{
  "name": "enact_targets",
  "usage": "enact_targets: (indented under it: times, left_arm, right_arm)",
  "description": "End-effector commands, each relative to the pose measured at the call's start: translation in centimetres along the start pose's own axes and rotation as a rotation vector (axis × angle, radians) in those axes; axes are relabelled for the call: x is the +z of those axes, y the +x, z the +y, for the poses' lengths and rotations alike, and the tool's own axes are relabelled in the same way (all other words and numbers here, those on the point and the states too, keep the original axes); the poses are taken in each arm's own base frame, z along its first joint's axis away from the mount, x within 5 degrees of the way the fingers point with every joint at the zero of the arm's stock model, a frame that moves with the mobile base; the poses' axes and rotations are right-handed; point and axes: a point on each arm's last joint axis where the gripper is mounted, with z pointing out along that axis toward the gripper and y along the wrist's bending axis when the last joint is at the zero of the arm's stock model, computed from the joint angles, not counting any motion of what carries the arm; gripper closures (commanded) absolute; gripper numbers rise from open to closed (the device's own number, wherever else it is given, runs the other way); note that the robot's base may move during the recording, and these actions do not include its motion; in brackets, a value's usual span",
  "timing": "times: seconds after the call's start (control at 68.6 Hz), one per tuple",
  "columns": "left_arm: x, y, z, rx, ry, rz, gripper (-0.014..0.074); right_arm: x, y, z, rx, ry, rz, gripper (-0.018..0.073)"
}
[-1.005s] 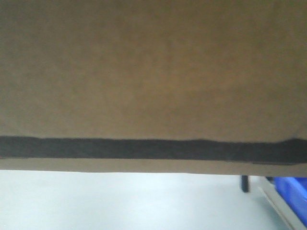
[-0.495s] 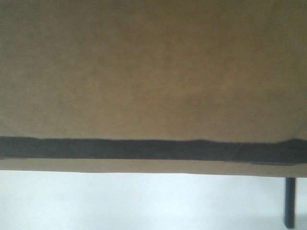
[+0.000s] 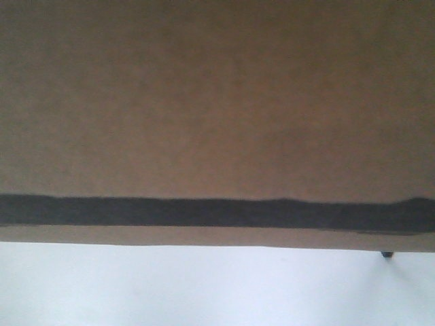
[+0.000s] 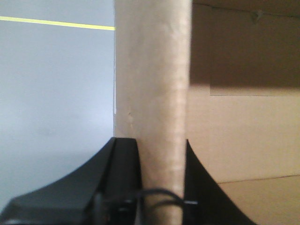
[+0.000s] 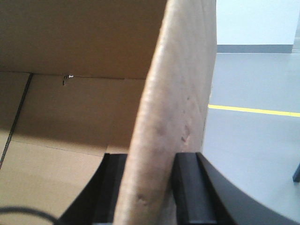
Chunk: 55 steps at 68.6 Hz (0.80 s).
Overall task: Grab box from left shelf to table start
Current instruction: 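Hold the box with both grippers while the base turns away from shelf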
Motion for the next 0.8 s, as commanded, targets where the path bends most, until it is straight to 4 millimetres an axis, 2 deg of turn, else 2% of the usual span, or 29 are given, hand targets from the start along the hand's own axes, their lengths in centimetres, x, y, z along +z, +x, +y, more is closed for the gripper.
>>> enact_targets:
  times: [0.0, 0.787]
  left_arm:
    - [-1.43, -2.37, -1.26, -0.076, 0.161, -0.210, 0.0696]
    - [-1.43, -2.37, -1.26, -0.076, 0.161, -0.210, 0.0696]
  right_arm:
    - [-0.02, -1.90, -0.22, -0.041, 0.039, -0.140, 0.0501]
    - [-0.02, -1.90, -0.22, -0.041, 0.039, -0.140, 0.0501]
